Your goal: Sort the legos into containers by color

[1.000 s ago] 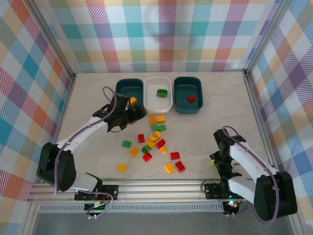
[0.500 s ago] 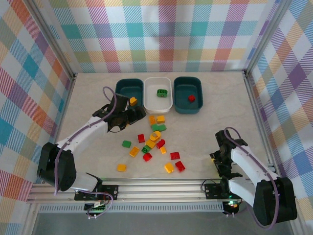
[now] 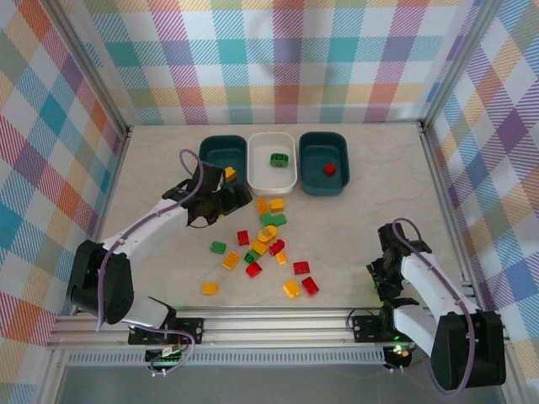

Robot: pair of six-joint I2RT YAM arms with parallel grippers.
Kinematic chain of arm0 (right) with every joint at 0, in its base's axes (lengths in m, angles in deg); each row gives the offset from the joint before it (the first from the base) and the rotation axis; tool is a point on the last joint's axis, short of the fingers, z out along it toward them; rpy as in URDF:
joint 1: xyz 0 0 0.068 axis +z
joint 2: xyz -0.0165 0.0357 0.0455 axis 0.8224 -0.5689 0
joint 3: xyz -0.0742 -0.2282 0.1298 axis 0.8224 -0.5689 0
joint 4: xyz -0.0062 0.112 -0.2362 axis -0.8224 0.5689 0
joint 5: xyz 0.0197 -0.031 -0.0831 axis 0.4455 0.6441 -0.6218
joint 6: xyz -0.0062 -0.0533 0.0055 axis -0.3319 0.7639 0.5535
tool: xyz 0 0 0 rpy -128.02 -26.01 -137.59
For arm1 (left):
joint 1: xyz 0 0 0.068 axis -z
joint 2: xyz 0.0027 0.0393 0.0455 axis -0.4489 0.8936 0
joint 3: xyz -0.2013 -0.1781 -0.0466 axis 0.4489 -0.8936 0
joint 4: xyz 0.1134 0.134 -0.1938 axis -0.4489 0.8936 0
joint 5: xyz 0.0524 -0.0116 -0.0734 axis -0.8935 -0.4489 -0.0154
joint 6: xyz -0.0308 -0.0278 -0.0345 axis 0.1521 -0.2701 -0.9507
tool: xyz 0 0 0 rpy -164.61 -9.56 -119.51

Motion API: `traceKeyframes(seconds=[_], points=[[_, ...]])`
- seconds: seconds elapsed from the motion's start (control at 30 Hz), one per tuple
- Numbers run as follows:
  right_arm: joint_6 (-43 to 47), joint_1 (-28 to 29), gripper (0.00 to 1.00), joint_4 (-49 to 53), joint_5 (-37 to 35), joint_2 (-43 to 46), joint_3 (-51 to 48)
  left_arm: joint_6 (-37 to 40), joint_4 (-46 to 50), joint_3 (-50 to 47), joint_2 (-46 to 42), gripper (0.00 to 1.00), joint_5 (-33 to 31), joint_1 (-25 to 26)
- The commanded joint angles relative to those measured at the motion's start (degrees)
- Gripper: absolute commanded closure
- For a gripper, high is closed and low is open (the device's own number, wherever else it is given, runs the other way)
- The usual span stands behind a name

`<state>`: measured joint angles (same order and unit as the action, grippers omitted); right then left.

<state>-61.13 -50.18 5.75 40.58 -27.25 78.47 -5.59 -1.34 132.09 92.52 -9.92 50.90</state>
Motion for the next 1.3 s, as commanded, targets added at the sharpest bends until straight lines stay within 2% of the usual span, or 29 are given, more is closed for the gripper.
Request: traceKeyframes(seconds=[0.0, 0.1, 0.43, 0.63, 0.9, 1.07, 1.27], points=[[2.67, -0.79, 0.54, -6.39, -4.64, -1.15, -0.31, 1.24, 0.70, 1.73, 0.33, 0.06, 0.65, -0.41], [4.27, -0.83, 0.60, -7.30, -4.62, -1.98, 0.03, 1.32, 1.07, 1.98, 0.37, 0.06, 0.49, -0.41], [12.09, -0.83, 0.72, -12.02, -1.22, -4.55, 2.60, 1.60, 1.75, 2.84, 0.82, 0.06, 0.19, -0.48], [16.90, 0.04, 0.73, -16.25, 3.41, -9.26, 9.07, 0.84, 0.36, 2.12, 2.24, 0.06, 4.86, -4.07], [23.38, 6.25, 0.73, -20.26, 2.14, -15.83, 18.77, 1.48, 1.81, 2.23, 2.29, 0.06, 3.97, -5.86], [29.83, 12.84, 0.73, -24.19, 1.51, -23.07, 29.36, 1.55, 2.21, 1.90, 2.35, 0.06, 3.39, -6.59], [41.59, 21.09, 0.72, -27.07, 4.54, -40.50, 51.80, 0.24, 1.56, 0.36, 4.46, 0.06, 5.79, -8.41]])
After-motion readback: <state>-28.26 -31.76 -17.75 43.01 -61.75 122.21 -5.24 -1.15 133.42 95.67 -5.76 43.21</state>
